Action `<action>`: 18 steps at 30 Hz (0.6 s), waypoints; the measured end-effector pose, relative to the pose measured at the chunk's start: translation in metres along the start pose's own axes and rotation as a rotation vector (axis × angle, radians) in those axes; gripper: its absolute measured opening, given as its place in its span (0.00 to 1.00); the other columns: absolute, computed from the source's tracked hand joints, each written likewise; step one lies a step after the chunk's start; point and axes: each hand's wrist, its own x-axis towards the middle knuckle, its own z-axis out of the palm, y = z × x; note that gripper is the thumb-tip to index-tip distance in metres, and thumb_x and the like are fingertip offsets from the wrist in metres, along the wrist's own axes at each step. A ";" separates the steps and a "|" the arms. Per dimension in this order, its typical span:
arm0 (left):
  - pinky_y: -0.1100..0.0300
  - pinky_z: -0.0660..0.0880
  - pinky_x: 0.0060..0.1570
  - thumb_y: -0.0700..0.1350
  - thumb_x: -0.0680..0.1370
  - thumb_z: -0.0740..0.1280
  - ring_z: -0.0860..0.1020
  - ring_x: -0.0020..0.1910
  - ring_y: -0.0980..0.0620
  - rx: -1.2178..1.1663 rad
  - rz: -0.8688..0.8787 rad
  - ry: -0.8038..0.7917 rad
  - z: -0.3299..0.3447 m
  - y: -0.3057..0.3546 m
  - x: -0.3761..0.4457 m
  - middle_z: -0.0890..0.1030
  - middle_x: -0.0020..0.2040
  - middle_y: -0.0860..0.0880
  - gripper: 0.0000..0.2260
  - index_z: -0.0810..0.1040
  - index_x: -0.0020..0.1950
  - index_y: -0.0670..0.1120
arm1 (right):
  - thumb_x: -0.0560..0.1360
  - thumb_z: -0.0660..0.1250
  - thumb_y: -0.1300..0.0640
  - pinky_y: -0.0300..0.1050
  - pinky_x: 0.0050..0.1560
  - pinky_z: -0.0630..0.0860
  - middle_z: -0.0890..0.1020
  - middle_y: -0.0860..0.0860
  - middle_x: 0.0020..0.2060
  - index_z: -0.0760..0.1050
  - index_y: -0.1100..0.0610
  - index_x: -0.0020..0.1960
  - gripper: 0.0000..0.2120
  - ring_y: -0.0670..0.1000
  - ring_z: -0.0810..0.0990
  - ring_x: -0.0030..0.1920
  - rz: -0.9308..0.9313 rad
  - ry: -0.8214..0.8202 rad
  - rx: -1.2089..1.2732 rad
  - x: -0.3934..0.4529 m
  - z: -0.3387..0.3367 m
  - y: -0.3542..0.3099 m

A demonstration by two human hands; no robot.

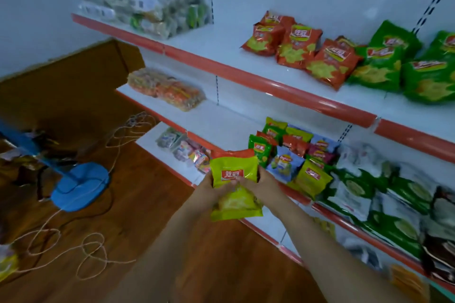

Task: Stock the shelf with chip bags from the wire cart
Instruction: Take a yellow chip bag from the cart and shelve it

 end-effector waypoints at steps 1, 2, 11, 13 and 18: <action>0.52 0.82 0.50 0.50 0.71 0.78 0.85 0.51 0.50 0.045 -0.002 -0.030 -0.008 0.006 0.019 0.85 0.55 0.50 0.25 0.74 0.65 0.50 | 0.73 0.73 0.52 0.37 0.42 0.78 0.83 0.47 0.53 0.73 0.46 0.57 0.16 0.41 0.81 0.46 0.016 0.024 0.013 0.013 0.002 -0.004; 0.53 0.82 0.50 0.46 0.72 0.77 0.85 0.52 0.50 0.088 0.001 -0.058 -0.015 0.013 0.038 0.85 0.56 0.49 0.24 0.74 0.65 0.49 | 0.73 0.73 0.52 0.35 0.41 0.78 0.83 0.47 0.53 0.73 0.45 0.56 0.15 0.40 0.81 0.45 0.027 0.038 0.025 0.029 0.003 -0.005; 0.67 0.78 0.36 0.39 0.70 0.78 0.83 0.44 0.54 0.306 0.038 -0.097 -0.042 0.040 0.238 0.84 0.52 0.47 0.24 0.75 0.63 0.43 | 0.73 0.73 0.48 0.41 0.46 0.78 0.82 0.46 0.52 0.76 0.51 0.60 0.18 0.47 0.81 0.51 0.150 0.079 -0.082 0.206 -0.019 0.009; 0.64 0.80 0.39 0.39 0.69 0.78 0.83 0.44 0.56 0.289 0.036 -0.062 -0.047 0.041 0.294 0.83 0.50 0.48 0.25 0.74 0.63 0.42 | 0.74 0.71 0.47 0.43 0.51 0.77 0.82 0.48 0.53 0.76 0.53 0.61 0.19 0.49 0.81 0.55 0.123 0.106 -0.140 0.255 -0.027 0.020; 0.45 0.79 0.55 0.52 0.58 0.79 0.81 0.56 0.42 0.304 0.065 0.135 -0.050 0.040 0.433 0.81 0.58 0.41 0.39 0.71 0.65 0.41 | 0.78 0.64 0.48 0.41 0.52 0.70 0.78 0.51 0.60 0.72 0.54 0.67 0.20 0.47 0.76 0.56 0.037 0.374 -0.264 0.340 -0.061 0.052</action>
